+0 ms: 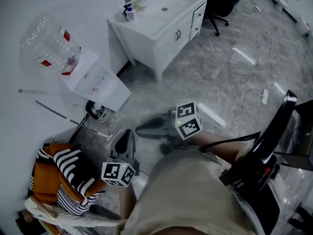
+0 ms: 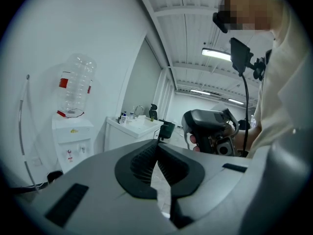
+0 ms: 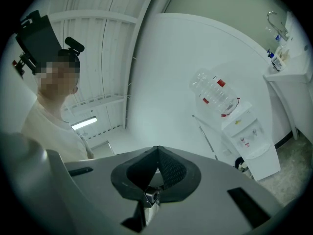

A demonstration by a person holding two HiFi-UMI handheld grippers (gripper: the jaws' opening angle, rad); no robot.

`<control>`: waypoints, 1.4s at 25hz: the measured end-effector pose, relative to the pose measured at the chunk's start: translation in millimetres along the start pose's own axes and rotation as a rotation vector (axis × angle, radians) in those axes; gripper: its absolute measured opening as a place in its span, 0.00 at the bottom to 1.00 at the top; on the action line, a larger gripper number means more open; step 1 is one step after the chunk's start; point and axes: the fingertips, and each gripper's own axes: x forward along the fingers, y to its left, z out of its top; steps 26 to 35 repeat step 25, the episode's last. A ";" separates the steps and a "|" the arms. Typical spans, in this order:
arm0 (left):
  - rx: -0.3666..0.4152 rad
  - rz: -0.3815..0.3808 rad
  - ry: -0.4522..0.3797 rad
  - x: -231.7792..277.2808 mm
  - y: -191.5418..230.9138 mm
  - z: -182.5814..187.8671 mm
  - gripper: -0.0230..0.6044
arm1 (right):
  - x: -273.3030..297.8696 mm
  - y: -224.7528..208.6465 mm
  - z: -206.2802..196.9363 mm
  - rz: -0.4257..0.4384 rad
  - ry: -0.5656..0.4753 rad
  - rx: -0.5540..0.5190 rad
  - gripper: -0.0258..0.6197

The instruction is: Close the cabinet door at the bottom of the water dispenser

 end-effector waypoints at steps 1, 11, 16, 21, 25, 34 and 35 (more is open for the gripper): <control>0.000 0.008 0.002 3.1 -3.4 0.2 0.03 | -5.3 0.5 2.1 0.006 -0.003 -0.006 0.06; 0.019 -0.007 0.029 81.5 -70.6 10.9 0.03 | -109.5 -8.4 31.0 0.004 -0.070 0.008 0.06; 0.037 -0.024 0.035 123.1 -108.9 12.8 0.03 | -166.4 -9.8 38.5 0.003 -0.099 0.008 0.06; 0.055 -0.063 0.056 165.2 -149.3 15.7 0.03 | -226.7 -10.0 52.6 -0.011 -0.154 -0.007 0.06; 0.032 -0.094 0.061 175.7 -143.1 24.3 0.03 | -229.5 -22.3 63.9 -0.049 -0.189 -0.009 0.06; 0.032 -0.094 0.061 175.7 -143.1 24.3 0.03 | -229.5 -22.3 63.9 -0.049 -0.189 -0.009 0.06; 0.032 -0.094 0.061 175.7 -143.1 24.3 0.03 | -229.5 -22.3 63.9 -0.049 -0.189 -0.009 0.06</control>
